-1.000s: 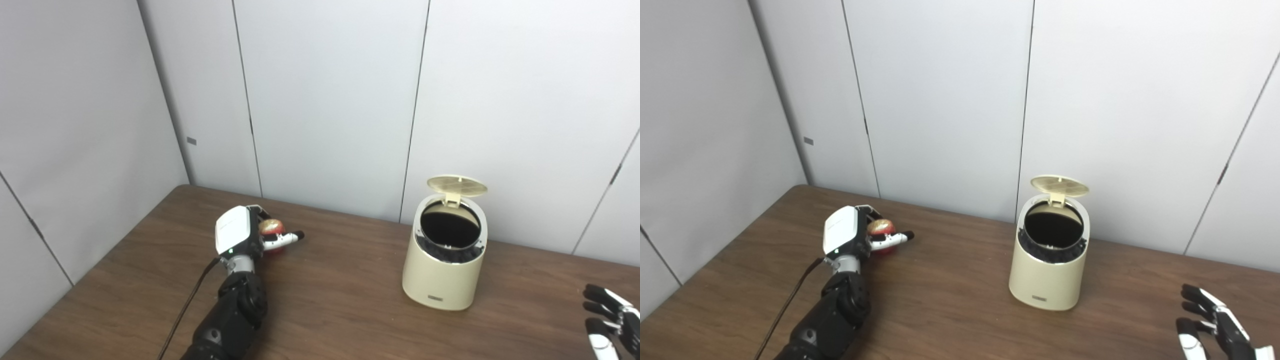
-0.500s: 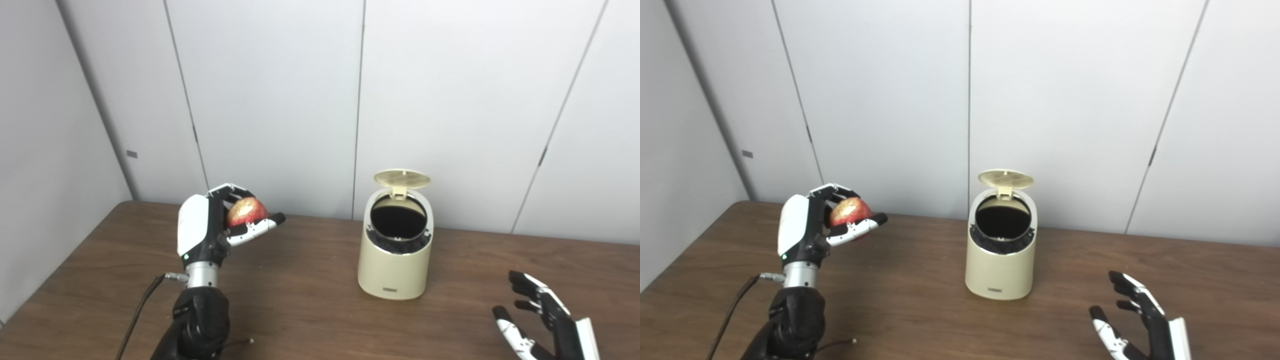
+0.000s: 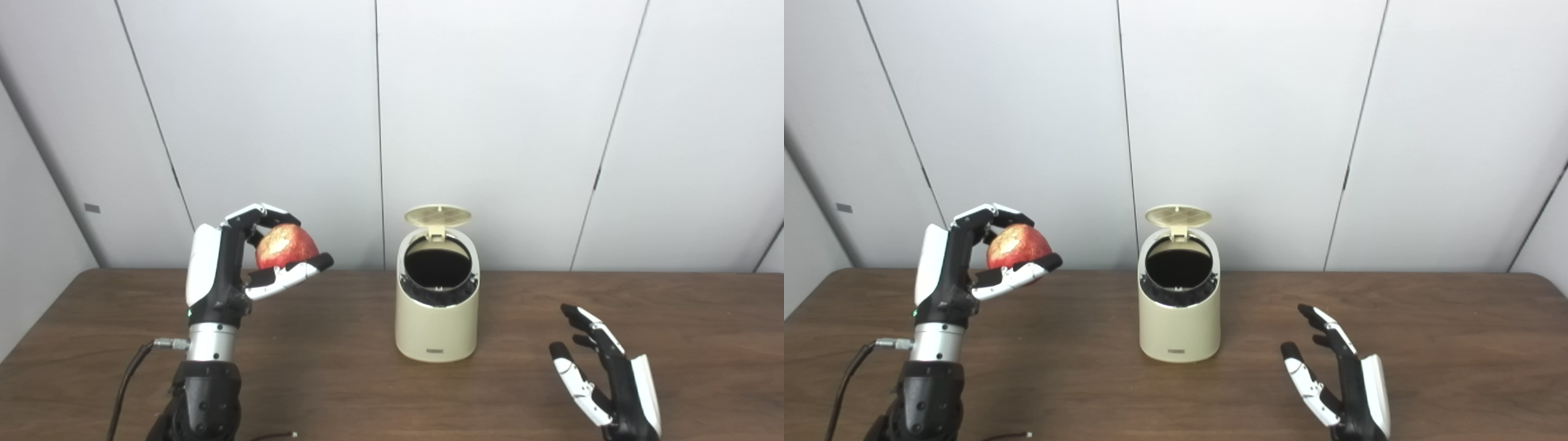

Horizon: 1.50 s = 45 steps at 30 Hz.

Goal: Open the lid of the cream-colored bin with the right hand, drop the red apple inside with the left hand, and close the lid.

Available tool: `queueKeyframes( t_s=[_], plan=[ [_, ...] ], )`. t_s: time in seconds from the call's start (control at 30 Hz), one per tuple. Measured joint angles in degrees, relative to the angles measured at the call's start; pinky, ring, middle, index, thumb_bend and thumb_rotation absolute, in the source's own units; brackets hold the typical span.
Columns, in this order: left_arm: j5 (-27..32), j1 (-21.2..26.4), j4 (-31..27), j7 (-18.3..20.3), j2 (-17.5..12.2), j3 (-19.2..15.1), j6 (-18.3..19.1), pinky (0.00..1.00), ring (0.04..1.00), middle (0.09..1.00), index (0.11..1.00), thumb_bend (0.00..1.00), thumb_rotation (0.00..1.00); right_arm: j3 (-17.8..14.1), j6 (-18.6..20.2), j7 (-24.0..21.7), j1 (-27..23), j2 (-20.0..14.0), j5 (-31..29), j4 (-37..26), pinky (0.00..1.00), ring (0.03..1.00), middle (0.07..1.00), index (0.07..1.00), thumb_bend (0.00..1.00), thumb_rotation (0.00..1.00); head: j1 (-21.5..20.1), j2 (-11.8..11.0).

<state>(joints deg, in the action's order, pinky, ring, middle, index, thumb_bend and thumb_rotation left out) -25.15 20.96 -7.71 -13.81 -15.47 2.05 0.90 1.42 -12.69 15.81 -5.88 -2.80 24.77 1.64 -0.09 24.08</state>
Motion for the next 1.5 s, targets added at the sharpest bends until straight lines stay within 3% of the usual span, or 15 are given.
queueKeyframes(
  t_s=[0.3,0.37,0.5,0.57,0.73,0.8,0.87,1.03,1.3,1.5],
  plan=[
    [-2.31,3.52,3.14,1.2,2.76,2.41,-1.97,0.3,0.391,0.506,0.473,0.5,0.0,0.23,0.09,1.07,-0.31,0.41,0.77,0.32,0.7,0.789,0.807,0.782,0.25,0.61,-1.41,0.09],
    [-3.73,4.39,4.2,1.09,3.65,3.01,-2.1,0.25,0.411,0.498,0.48,0.5,0.0,0.38,0.28,1.15,-0.35,0.46,0.89,0.32,0.69,0.781,0.807,0.781,0.25,0.61,-1.67,-0.09],
    [-6.43,5.04,6.73,0.9,5.26,4.9,-2.96,0.26,0.369,0.5,0.513,0.5,0.0,0.56,1.09,1.19,-0.36,0.59,0.93,0.31,0.66,0.77,0.808,0.758,0.27,0.64,-2.11,-0.18],
    [-7.24,5.07,8.15,0.84,6.13,5.88,-3.4,0.21,0.43,0.48,0.498,0.5,0.0,0.73,1.1,1.2,-0.36,0.62,0.96,0.31,0.68,0.776,0.806,0.781,0.28,0.63,-2.2,-0.18],
    [-9.25,5.44,11.71,0.67,8.75,7.53,-3.48,0.18,0.441,0.476,0.494,0.51,0.0,0.95,1.11,1.22,-0.4,0.64,1.15,0.35,0.7,0.789,0.811,0.796,0.29,0.65,-2.46,0.0],
    [-9.87,5.79,12.74,0.57,9.82,7.91,-3.41,0.13,0.222,0.447,0.511,0.52,0.0,1.03,1.11,1.27,-0.42,0.64,1.23,0.36,0.7,0.79,0.811,0.798,0.3,0.65,-2.55,0.0],
    [-10.68,6.4,13.93,0.28,10.64,8.21,-3.47,0.1,0.171,0.435,0.519,0.52,0.0,1.12,1.11,1.38,-0.46,0.7,1.36,0.39,0.71,0.792,0.81,0.796,0.3,0.65,-2.64,0.09],
    [-10.96,7.56,16.44,-0.21,12.01,8.39,-3.55,0.17,0.227,0.449,0.514,0.52,0.0,1.2,1.13,1.84,-0.44,0.9,1.62,0.34,0.71,0.79,0.807,0.798,0.29,0.64,-2.81,0.26],
    [-11.08,8.6,20.75,-2.42,13.79,8.73,-4.1,0.13,0.184,0.451,0.514,0.52,0.0,1.47,1.17,1.97,-0.44,1.95,1.91,0.35,0.72,0.795,0.81,0.797,0.29,0.6,-3.52,0.17],
    [-10.97,10.3,23.66,-4.17,14.13,9.18,-4.94,0.16,0.207,0.44,0.518,0.52,0.0,1.53,1.17,1.99,-0.43,2.53,1.93,0.37,0.72,0.797,0.812,0.8,0.29,0.57,-3.78,0.09]
  ],
)
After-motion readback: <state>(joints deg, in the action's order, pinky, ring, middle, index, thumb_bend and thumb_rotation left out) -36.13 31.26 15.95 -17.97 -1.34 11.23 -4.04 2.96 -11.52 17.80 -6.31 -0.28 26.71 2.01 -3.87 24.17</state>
